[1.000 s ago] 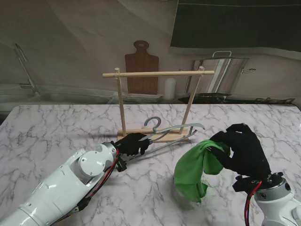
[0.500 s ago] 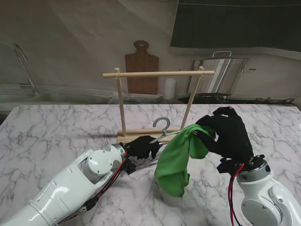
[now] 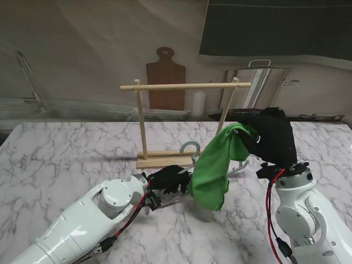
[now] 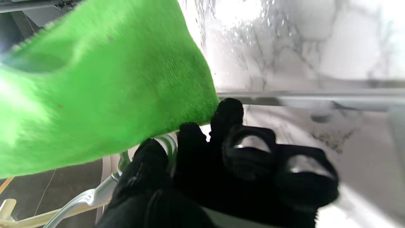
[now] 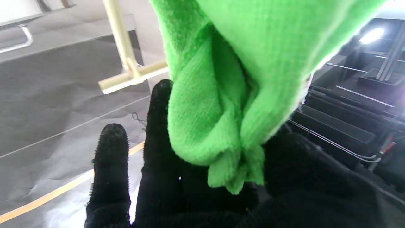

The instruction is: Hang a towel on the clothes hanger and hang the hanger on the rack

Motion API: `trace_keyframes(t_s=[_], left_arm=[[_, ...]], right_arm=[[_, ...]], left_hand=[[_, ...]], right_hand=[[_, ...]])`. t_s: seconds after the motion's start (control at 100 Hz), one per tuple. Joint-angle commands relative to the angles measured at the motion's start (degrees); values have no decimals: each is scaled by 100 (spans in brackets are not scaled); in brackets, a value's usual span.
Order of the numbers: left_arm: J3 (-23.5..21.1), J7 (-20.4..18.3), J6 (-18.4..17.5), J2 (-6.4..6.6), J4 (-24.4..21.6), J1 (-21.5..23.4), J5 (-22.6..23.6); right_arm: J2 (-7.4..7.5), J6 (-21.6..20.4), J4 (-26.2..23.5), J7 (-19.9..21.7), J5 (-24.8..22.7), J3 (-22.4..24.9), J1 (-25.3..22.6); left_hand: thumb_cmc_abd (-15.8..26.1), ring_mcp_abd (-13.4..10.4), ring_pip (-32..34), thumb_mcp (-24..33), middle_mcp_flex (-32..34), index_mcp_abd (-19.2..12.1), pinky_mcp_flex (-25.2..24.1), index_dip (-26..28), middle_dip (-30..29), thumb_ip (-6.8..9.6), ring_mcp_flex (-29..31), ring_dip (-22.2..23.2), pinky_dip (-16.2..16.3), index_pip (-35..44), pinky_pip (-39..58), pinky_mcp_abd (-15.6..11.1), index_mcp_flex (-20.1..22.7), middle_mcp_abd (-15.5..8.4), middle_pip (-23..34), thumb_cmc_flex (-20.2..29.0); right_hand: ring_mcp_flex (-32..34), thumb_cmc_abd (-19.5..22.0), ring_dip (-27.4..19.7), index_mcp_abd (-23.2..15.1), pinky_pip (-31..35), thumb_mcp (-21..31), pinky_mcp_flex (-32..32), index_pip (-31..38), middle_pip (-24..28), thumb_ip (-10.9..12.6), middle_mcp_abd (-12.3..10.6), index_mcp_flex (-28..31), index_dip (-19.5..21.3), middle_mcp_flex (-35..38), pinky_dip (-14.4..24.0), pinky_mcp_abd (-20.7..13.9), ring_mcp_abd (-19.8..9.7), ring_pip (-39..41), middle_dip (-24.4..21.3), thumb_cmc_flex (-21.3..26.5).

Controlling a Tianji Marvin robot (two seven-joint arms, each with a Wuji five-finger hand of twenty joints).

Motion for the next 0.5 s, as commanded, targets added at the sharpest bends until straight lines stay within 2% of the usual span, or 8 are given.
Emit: trace_keyframes(t_s=[0.0, 0.14, 0.49], left_arm=[[39, -173, -1, 10, -71, 59, -34], [50, -307, -29, 34, -136, 119, -188], [12, -419, -53, 103, -189, 166, -94]], right_arm=[[2, 84, 163, -33, 12, 27, 25], [5, 223, 346, -90, -6, -1, 155], [16, 481, 508, -305, -184, 147, 207]], left_hand=[[519, 712, 365, -1, 166, -52, 238, -25, -23, 7, 161, 44, -27, 106, 2317, -970, 256, -8, 13, 162], [516, 724, 351, -1, 160, -54, 237, -28, -14, 7, 153, 44, -54, 105, 2317, -953, 256, 2, 24, 172], [518, 734, 326, -5, 165, -57, 234, -28, 15, 8, 138, 48, -114, 96, 2317, -934, 243, -11, 62, 172]], right_hand=[[93, 342, 23, -328, 13, 140, -121, 158, 22, -40, 118, 148, 129, -61, 76, 78, -372, 32, 40, 63], [72, 362, 26, -325, -8, 108, -148, 160, 32, -37, 126, 138, 125, -84, 77, 74, -375, 37, 41, 71], [38, 374, 27, -326, -61, 60, -207, 169, 37, -26, 133, 117, 104, -108, 83, 83, -372, 41, 30, 97]])
